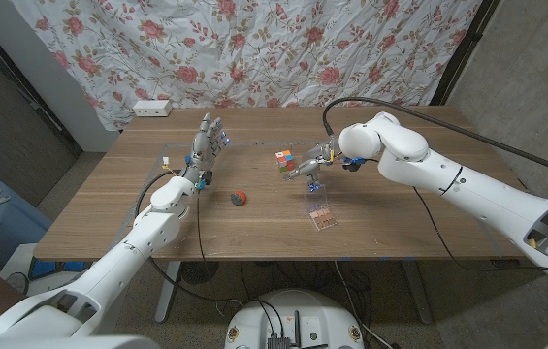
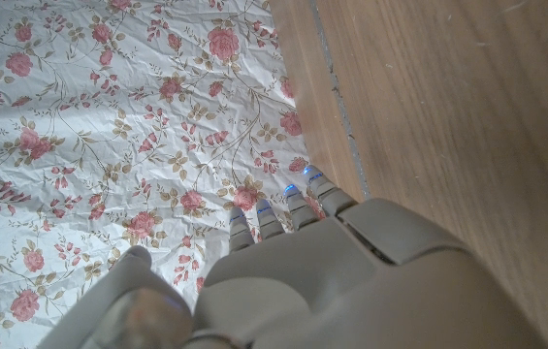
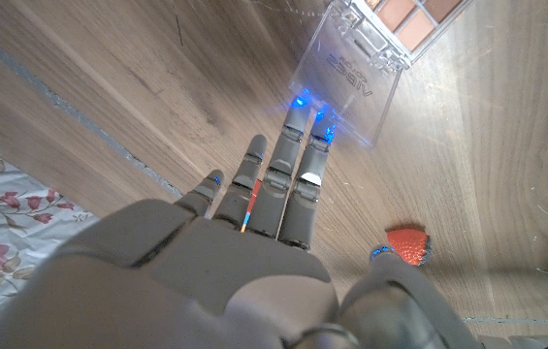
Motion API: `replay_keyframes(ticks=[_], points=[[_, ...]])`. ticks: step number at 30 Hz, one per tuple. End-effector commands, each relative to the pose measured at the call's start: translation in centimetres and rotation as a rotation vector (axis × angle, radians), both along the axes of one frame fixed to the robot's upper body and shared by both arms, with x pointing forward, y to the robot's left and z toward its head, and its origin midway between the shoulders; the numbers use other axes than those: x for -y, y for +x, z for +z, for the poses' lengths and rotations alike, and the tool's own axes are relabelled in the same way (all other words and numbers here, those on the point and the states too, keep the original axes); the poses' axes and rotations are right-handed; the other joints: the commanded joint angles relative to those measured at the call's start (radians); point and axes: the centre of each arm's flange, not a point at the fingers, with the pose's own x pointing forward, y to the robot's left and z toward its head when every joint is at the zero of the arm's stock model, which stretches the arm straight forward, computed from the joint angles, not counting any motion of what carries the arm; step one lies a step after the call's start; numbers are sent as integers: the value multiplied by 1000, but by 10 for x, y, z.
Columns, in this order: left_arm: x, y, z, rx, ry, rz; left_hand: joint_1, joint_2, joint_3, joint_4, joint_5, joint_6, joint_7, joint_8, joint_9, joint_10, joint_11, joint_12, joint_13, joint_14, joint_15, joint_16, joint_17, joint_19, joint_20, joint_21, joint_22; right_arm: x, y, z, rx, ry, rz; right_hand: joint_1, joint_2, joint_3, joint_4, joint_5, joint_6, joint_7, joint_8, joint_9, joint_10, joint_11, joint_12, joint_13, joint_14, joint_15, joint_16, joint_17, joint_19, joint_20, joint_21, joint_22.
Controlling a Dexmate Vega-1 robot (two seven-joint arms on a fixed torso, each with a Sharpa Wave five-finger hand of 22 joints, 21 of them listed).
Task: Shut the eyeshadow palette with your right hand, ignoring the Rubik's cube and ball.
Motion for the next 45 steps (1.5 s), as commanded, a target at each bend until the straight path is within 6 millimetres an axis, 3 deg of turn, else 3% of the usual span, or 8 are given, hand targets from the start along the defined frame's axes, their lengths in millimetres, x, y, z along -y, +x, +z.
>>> replay_keyframes(ticks=[1, 45], points=[[0, 0, 0, 0, 1, -1, 6, 8, 10, -2, 4, -3, -7, 5, 4, 0, -9, 5, 4, 4, -23, 6, 5, 7, 1, 4, 4, 3, -5, 2, 13, 20, 4, -3, 9, -4, 0, 5, 4, -1, 6, 0, 7, 4, 6, 5, 11, -3, 6, 3, 9, 3, 2, 4], [0, 0, 0, 0, 0, 0, 6, 8, 10, -2, 4, -1, -7, 5, 4, 1, -7, 5, 4, 4, -23, 6, 5, 8, 1, 4, 4, 18, -32, -10, 93, 113, -20, 6, 21, 0, -3, 11, -17, -10, -4, -10, -24, -5, -14, 25, 0, -4, 5, 5, 17, 0, 1, 4]])
